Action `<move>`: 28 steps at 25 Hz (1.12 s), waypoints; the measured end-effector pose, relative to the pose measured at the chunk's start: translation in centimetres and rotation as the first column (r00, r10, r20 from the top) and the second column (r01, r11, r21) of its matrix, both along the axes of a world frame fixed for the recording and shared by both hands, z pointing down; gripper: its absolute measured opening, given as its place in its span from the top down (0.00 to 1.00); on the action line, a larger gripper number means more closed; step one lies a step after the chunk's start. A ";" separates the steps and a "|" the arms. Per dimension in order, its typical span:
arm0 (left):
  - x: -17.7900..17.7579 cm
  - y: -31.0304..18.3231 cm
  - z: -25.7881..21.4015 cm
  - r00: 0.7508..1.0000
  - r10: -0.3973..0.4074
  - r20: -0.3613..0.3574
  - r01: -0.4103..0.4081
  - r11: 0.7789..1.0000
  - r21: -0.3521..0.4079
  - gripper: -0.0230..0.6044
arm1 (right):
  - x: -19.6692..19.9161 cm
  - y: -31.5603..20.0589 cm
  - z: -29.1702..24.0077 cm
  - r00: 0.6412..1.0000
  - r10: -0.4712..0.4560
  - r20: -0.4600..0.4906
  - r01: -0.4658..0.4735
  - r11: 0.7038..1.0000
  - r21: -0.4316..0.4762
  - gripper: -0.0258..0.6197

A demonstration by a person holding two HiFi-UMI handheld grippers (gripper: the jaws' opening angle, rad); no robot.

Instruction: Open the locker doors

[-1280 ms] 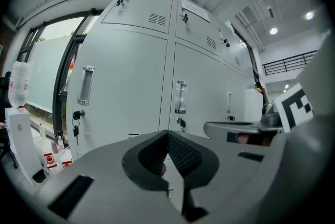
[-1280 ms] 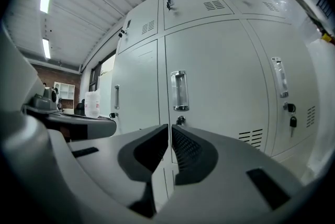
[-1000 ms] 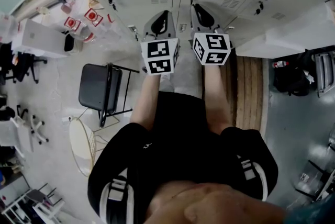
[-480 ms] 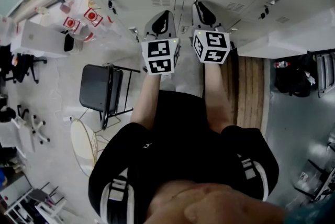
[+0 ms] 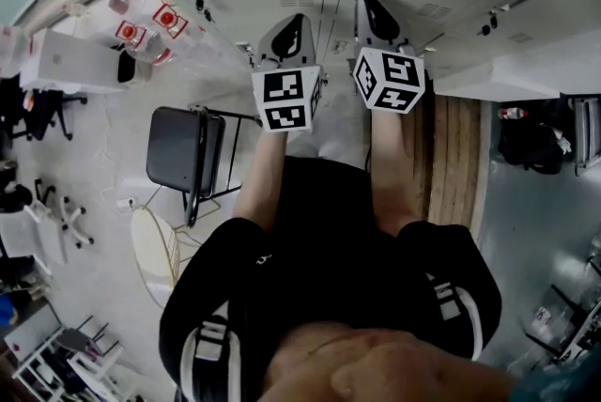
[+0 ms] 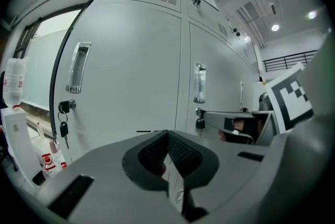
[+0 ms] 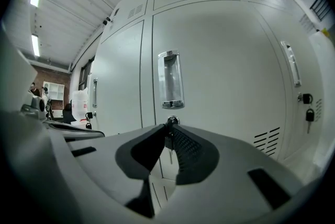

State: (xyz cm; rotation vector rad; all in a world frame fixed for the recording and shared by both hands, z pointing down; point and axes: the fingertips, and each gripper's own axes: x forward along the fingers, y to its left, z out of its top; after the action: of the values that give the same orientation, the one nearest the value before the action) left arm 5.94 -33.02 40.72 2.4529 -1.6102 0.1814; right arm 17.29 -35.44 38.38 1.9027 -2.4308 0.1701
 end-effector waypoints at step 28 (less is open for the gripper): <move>-1.9 1.2 0.4 1.000 -0.016 0.025 0.016 1.000 -0.007 0.96 | 0.8 0.4 0.5 0.762 -0.036 0.647 0.075 0.997 -0.033 0.91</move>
State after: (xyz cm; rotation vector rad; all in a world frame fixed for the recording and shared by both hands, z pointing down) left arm 4.04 -31.85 41.08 2.4411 -1.6353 0.2153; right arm 18.12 -35.04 38.84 1.9754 -2.8209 1.0526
